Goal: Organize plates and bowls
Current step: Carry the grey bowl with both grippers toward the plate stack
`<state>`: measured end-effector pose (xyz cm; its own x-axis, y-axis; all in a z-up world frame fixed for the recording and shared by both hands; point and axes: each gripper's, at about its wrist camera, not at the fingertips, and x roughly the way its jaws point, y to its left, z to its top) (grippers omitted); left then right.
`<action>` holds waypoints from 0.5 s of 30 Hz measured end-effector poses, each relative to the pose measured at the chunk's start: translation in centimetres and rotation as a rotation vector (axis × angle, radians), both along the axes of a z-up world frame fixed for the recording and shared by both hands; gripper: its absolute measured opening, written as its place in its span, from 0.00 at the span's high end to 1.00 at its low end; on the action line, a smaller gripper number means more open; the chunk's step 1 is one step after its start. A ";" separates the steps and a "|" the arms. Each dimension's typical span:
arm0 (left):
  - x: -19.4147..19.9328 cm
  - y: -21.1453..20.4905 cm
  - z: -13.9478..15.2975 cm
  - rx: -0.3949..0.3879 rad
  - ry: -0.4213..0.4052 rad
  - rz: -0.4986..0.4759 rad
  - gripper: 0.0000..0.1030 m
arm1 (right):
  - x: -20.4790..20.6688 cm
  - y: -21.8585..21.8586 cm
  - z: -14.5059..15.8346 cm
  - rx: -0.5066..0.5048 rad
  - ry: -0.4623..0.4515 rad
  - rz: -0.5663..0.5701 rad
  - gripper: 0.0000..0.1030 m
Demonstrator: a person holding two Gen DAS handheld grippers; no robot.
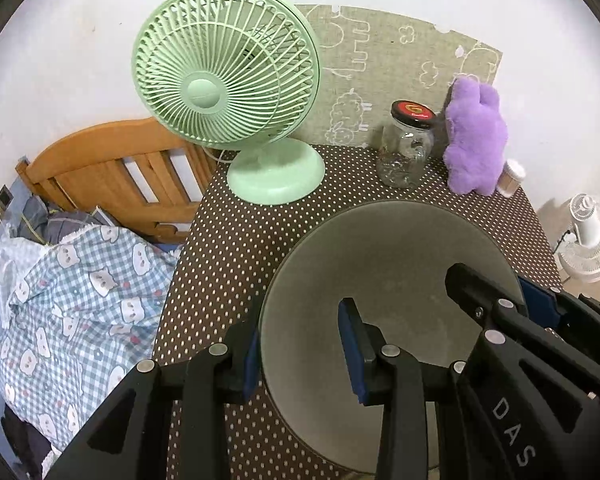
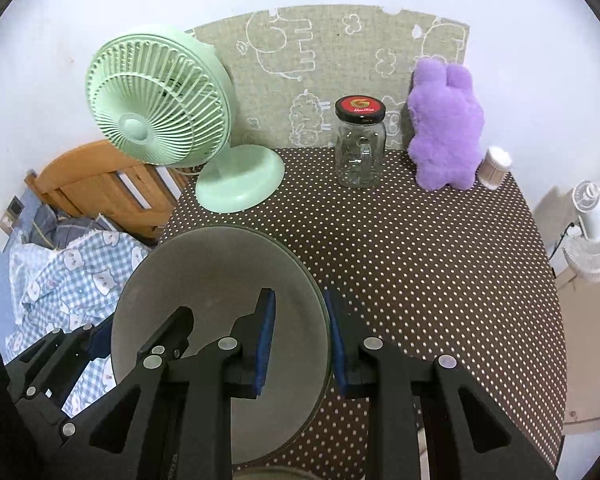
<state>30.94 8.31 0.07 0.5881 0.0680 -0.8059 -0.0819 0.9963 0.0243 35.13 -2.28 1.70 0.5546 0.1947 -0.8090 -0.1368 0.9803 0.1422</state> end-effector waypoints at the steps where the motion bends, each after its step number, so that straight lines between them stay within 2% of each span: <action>1: -0.6 0.0 0.3 0.000 -0.007 -0.003 0.66 | -0.6 0.0 0.3 -0.001 -0.004 -0.002 0.72; 15: -6.4 -0.4 1.6 0.000 -0.041 -0.043 0.66 | -7.9 -0.4 2.0 0.002 -0.033 -0.049 0.72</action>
<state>24.53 7.92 1.62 0.6228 0.0417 -0.7813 -0.0396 0.9990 0.0217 27.23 -2.69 3.69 0.5897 0.1681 -0.7899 -0.0930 0.9857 0.1404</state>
